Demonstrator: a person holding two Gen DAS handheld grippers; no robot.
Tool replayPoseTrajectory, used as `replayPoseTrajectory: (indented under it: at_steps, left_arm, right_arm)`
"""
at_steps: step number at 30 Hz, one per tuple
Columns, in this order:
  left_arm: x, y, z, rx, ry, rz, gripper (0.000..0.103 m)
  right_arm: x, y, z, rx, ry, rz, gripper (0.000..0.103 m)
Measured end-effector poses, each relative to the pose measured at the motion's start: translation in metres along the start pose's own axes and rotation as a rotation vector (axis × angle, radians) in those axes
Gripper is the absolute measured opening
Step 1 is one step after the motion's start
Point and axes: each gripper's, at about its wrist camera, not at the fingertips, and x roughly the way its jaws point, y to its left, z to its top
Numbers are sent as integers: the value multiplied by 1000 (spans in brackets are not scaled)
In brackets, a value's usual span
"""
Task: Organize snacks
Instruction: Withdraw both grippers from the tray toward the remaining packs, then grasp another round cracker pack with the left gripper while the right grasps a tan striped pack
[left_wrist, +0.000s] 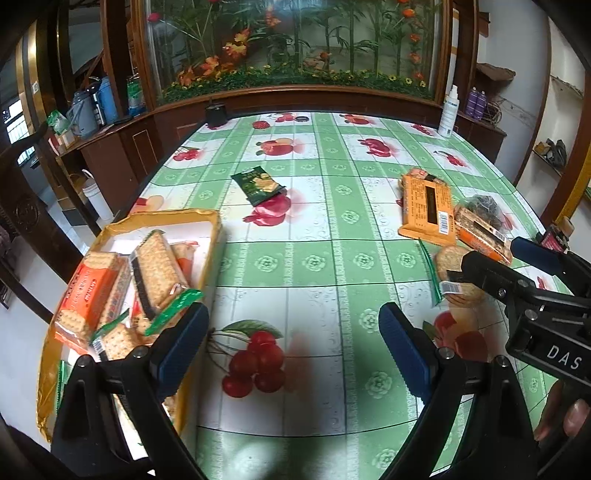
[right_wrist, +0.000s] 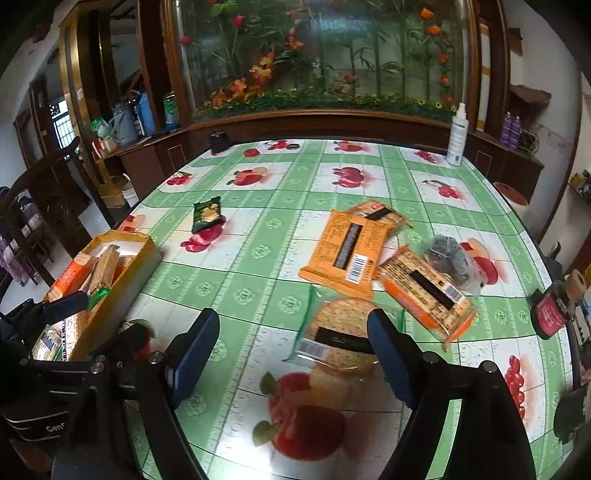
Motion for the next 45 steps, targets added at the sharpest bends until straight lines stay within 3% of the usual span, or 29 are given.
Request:
replayPoseTrajectory:
  at_steps: [21,42,45]
  left_arm:
    - [13,-44,6,46,29,-53,93]
    - [55,-105,20,93,141,-147,94]
    - [65,-120,25,84,160,-161,94]
  right_arm:
    - [-7,-54,-9,82,19,-46,83]
    - [-10,-121,-19,242,32,-67,84]
    - [-11,-133,-20,282,28,-73,89]
